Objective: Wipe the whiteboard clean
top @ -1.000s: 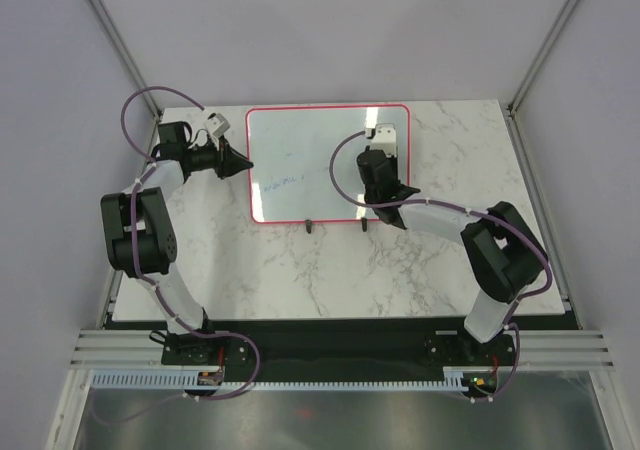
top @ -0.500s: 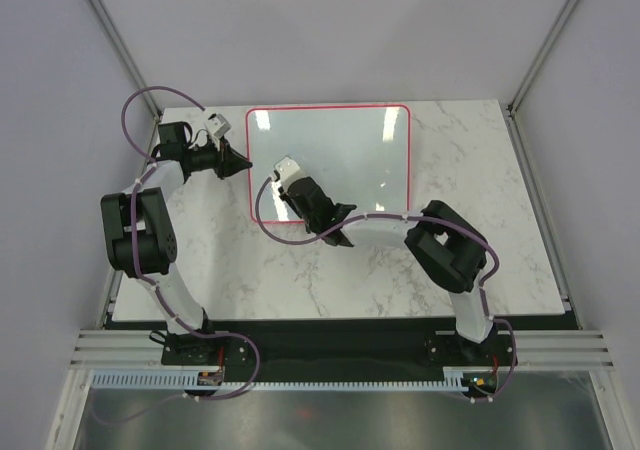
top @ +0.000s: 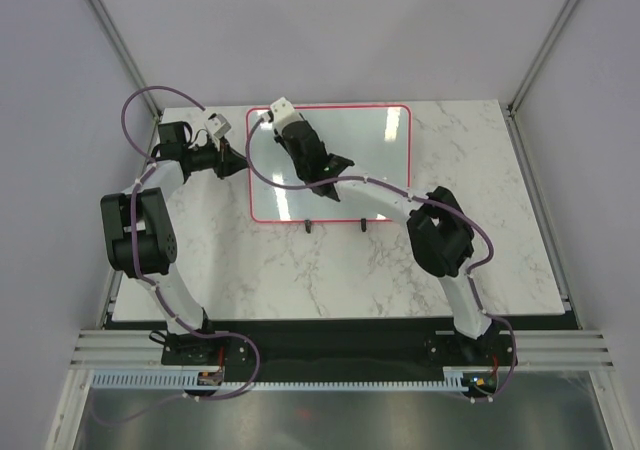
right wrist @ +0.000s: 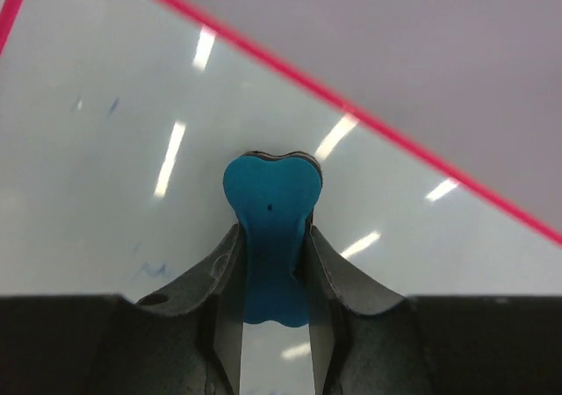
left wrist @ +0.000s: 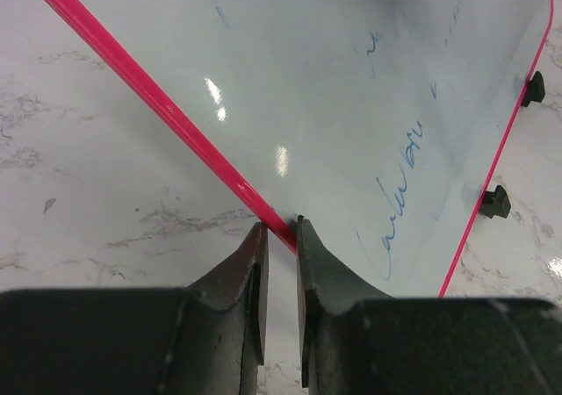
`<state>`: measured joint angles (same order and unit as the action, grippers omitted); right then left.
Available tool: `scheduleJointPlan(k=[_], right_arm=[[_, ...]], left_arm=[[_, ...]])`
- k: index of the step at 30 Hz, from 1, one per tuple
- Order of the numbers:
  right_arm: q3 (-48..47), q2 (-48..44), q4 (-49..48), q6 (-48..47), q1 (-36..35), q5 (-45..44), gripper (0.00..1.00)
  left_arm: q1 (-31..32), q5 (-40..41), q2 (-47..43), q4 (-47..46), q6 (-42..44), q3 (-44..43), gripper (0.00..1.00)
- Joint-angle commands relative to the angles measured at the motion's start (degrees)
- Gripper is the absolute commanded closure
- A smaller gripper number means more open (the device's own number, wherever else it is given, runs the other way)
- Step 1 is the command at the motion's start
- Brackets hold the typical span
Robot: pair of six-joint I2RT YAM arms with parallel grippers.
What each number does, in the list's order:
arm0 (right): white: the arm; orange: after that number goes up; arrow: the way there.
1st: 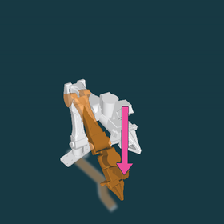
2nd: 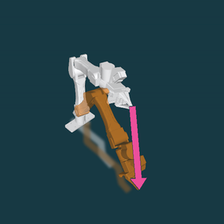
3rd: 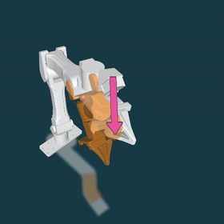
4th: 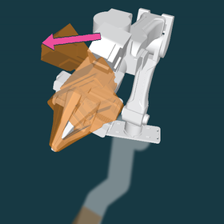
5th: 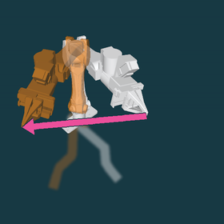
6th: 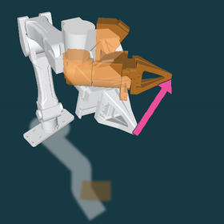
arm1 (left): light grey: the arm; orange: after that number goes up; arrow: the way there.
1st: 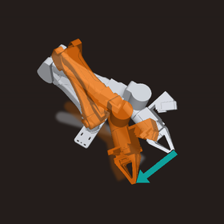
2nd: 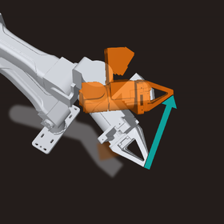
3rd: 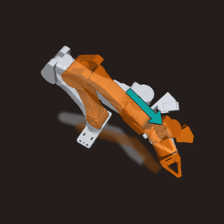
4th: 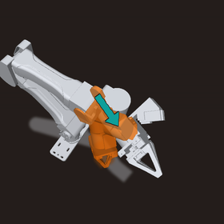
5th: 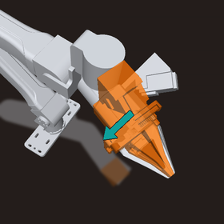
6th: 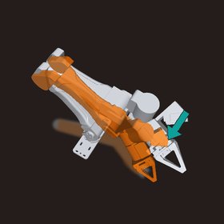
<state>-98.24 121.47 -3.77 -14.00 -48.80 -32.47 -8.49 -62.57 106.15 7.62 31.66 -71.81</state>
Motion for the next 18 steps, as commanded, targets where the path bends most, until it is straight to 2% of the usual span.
scheduleJointPlan(k=[1,4,10,15,18], right_arm=[[-11.69,6.29,3.59,-2.96,1.07,-2.60,1.00],[-19.62,10.18,9.03,-0.87,0.90,-0.15,1.00],[-14.89,9.84,9.04,0.29,-2.00,7.59,1.00],[-12.78,9.67,10.10,2.04,-3.50,8.03,1.00],[-11.72,8.61,8.70,1.43,-3.15,1.65,1.00]], left_arm=[[0.76,-0.89,-3.14,-1.38,3.85,0.27,0.98],[0.76,-0.80,-3.14,-1.38,3.94,0.36,0.98],[0.76,-1.33,-2.88,-1.73,3.50,0.27,0.98],[0.76,-1.16,-3.23,-1.82,3.93,0.62,0.98],[0.76,-1.07,-3.40,-1.73,3.85,0.62,0.98]])
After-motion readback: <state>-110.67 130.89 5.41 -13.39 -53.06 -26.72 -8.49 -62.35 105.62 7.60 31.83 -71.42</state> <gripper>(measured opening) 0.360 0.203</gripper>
